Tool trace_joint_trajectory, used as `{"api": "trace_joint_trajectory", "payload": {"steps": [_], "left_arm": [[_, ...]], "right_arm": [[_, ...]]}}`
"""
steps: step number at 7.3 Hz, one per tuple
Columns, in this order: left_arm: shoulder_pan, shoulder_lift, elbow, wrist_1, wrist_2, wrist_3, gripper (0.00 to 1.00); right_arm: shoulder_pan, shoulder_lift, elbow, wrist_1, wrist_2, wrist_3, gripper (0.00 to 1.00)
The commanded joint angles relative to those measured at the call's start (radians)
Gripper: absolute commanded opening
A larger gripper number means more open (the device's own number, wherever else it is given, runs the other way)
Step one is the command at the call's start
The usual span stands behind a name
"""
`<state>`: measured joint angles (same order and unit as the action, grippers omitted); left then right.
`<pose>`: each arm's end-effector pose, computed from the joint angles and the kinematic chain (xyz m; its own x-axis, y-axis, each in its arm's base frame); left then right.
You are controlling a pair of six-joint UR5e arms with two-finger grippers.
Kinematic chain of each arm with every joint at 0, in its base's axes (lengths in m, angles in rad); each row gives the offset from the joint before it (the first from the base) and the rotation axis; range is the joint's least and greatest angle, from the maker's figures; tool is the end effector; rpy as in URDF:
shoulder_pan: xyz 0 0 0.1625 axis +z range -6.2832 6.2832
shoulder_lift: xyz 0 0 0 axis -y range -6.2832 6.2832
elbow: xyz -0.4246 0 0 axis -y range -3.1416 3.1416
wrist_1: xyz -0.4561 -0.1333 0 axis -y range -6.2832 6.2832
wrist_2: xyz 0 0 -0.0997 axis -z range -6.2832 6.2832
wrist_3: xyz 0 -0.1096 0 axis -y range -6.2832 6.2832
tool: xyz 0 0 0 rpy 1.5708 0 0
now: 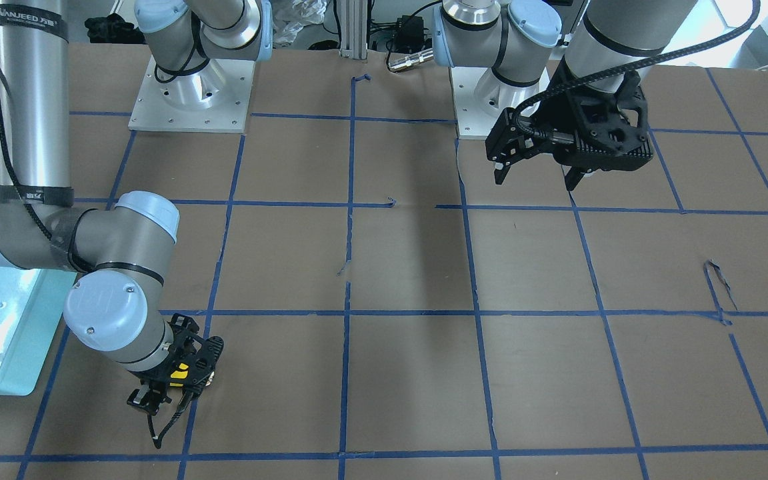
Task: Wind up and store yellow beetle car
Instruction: 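Close the right gripper on the car and lift it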
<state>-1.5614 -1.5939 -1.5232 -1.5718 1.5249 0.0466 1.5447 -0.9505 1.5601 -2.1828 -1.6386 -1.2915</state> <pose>-0.1330 -0.5693 0.4910 -0.9983 0.0383 0.0447 0.0371 0.9990 -0.0256 0.1070 -0.7238 0.1378 -0.3000 -0.9537 0.0210 -0.9515 0.3008 0.0645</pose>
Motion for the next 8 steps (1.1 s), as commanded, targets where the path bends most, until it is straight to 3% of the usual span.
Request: {"api": "trace_joint_trajectory", "payload": {"steps": [1, 2, 3, 4, 5, 8], "left_arm": [[0.001, 0.000, 0.000, 0.000, 0.000, 0.004, 1.00], [0.001, 0.000, 0.000, 0.000, 0.000, 0.004, 1.00], [0.001, 0.002, 0.000, 0.000, 0.000, 0.004, 1.00], [0.001, 0.002, 0.000, 0.000, 0.000, 0.004, 1.00], [0.001, 0.002, 0.000, 0.000, 0.000, 0.004, 1.00], [0.001, 0.002, 0.000, 0.000, 0.000, 0.004, 1.00]], "right_arm": [[0.000, 0.003, -0.002, 0.000, 0.000, -0.005, 0.44], [0.000, 0.001, -0.002, 0.000, -0.001, -0.005, 0.22], [0.000, 0.001, 0.003, 0.000, -0.001, -0.005, 0.19], [0.000, -0.001, 0.000, 0.002, -0.010, -0.002, 0.05], [-0.002, -0.007, -0.014, 0.003, -0.013, 0.001, 0.00], [-0.003, -0.110, -0.046, 0.018, -0.053, -0.003, 0.00]]}}
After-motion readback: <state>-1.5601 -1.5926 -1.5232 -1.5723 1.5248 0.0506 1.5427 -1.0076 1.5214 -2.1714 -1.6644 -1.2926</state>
